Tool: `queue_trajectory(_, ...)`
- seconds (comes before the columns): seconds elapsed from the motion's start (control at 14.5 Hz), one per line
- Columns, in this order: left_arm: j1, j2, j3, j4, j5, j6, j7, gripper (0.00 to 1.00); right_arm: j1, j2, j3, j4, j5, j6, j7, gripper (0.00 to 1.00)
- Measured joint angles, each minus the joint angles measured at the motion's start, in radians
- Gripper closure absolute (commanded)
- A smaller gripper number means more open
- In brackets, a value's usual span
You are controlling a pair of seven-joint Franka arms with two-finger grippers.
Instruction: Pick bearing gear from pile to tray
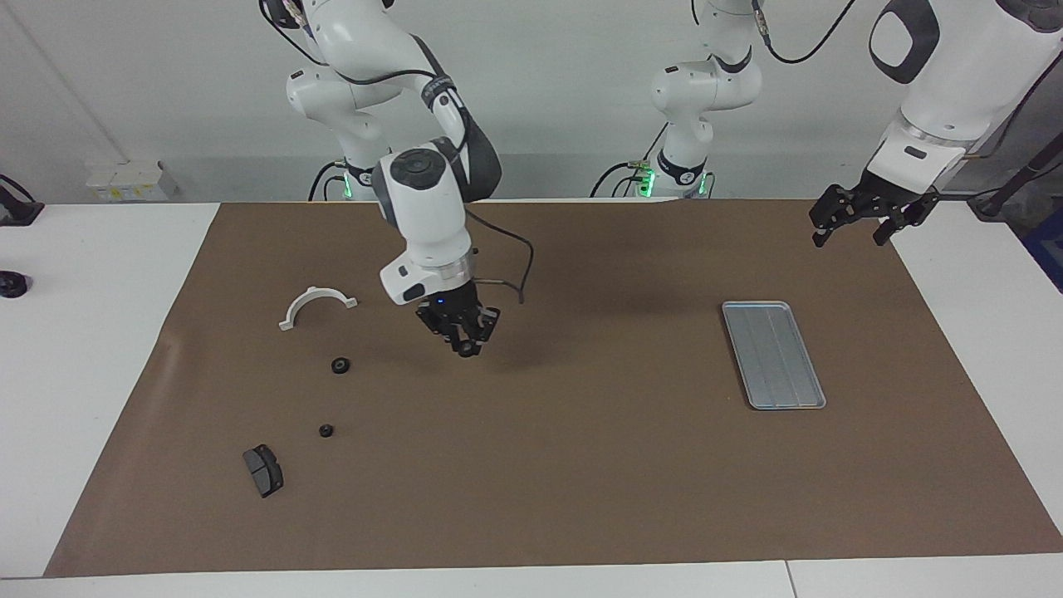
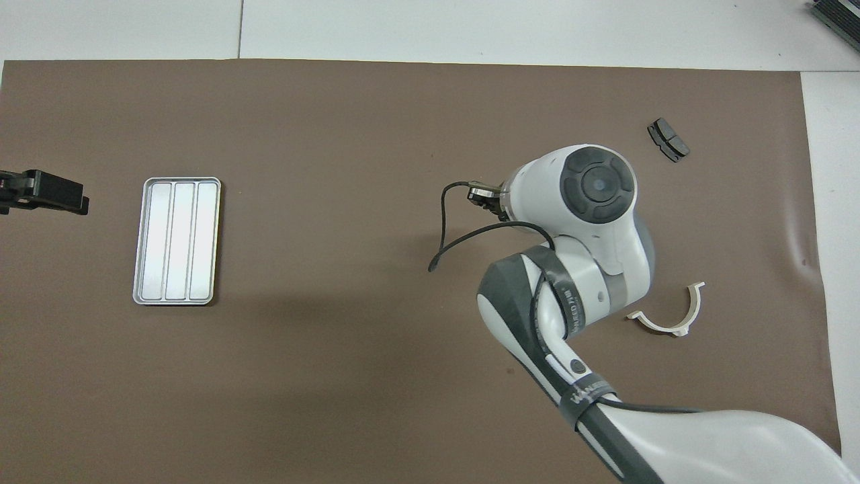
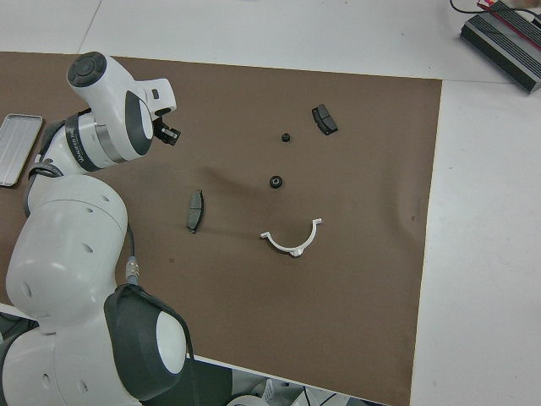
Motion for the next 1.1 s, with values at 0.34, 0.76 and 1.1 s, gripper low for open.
queue_trajectory(0.34, 0.041, -0.001, 0.002, -0.009, 0.0, 0.029, 0.003, 0.0, 0.092, 0.135, -0.001, 0.049, -0.011, 0.103, 0.109, 0.94)
queue_trajectory(0.76, 0.044, -0.023, -0.011, -0.144, -0.002, 0.175, -0.063, 0.0, 0.102, 0.249, -0.014, 0.142, -0.06, 0.141, 0.157, 0.0)
queue_trajectory(1.1, -0.136, 0.029, -0.026, -0.173, -0.003, 0.294, -0.404, 0.0, 0.017, 0.138, -0.041, 0.152, -0.079, 0.031, 0.136, 0.0)
